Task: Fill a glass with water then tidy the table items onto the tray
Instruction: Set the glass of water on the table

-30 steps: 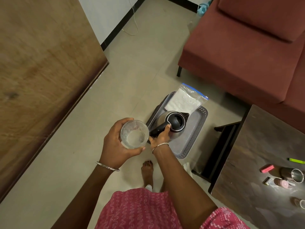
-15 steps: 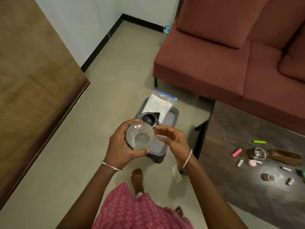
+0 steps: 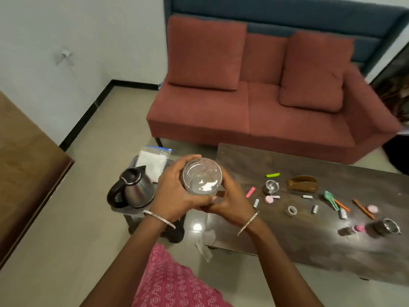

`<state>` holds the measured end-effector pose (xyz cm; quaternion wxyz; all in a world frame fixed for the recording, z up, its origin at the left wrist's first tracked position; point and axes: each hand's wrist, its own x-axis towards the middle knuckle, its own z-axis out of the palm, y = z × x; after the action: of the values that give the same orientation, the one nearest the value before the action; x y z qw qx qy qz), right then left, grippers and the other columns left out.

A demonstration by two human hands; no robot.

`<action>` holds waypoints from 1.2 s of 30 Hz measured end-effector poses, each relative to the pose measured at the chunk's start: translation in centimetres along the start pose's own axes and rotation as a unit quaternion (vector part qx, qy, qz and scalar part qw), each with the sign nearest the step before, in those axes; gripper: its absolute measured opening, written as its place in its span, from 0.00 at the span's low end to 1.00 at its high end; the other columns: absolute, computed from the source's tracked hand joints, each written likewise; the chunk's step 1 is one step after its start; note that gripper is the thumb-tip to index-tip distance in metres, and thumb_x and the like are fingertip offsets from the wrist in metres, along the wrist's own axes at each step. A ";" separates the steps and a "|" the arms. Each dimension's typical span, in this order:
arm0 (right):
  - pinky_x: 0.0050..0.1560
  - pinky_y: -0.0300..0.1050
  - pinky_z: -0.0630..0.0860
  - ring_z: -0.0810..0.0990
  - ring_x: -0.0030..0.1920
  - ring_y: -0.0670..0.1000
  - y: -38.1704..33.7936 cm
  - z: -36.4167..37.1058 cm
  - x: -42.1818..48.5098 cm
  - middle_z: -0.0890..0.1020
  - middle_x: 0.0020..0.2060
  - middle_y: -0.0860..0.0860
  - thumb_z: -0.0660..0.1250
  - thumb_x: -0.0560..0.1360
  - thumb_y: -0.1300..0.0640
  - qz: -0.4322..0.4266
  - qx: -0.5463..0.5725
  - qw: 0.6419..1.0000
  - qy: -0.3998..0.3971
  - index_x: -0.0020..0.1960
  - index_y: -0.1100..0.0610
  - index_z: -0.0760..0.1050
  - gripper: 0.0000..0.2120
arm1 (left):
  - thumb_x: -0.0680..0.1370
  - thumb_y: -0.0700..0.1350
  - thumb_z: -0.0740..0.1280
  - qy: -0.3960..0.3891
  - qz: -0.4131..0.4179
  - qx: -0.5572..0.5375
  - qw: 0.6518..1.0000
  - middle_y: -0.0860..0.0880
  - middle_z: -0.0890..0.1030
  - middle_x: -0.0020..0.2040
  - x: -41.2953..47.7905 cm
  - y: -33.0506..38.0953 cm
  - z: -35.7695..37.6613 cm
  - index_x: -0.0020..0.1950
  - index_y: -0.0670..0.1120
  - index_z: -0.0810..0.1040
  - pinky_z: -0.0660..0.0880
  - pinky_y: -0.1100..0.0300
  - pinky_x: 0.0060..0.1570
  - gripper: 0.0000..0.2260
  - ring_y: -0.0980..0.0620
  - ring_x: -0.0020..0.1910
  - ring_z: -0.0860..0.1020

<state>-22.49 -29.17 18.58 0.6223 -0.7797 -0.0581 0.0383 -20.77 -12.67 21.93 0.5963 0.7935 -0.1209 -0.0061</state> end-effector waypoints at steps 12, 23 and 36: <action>0.57 0.44 0.80 0.82 0.57 0.44 -2.0 -17.2 -13.0 0.83 0.56 0.43 0.85 0.54 0.53 -0.004 -0.075 0.974 0.214 0.66 0.49 0.73 0.43 | 0.51 0.53 0.85 -0.163 0.091 -0.026 0.982 0.55 0.82 0.54 -0.8 10.7 17.5 0.61 0.55 0.75 0.79 0.52 0.56 0.40 0.57 0.54 0.81; 0.56 0.48 0.81 0.83 0.56 0.46 2.9 -28.7 -17.5 0.83 0.55 0.48 0.81 0.53 0.53 0.060 -0.081 0.938 0.332 0.64 0.52 0.74 0.40 | 0.53 0.43 0.85 -0.293 0.078 -0.065 0.951 0.54 0.83 0.55 2.4 12.2 32.4 0.64 0.51 0.75 0.78 0.56 0.58 0.41 0.58 0.55 0.81; 0.57 0.46 0.80 0.82 0.56 0.42 11.3 -45.2 -13.5 0.83 0.54 0.41 0.83 0.54 0.50 0.112 -0.110 0.930 0.332 0.63 0.46 0.74 0.40 | 0.57 0.49 0.84 -0.386 0.010 -0.052 0.921 0.56 0.77 0.64 12.6 10.8 48.0 0.71 0.54 0.68 0.75 0.55 0.63 0.46 0.60 0.62 0.77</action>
<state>-29.39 -77.13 17.46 0.5079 -0.8130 0.2358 -0.1599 -17.96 -63.36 19.98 0.5438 0.6966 -0.3491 -0.3117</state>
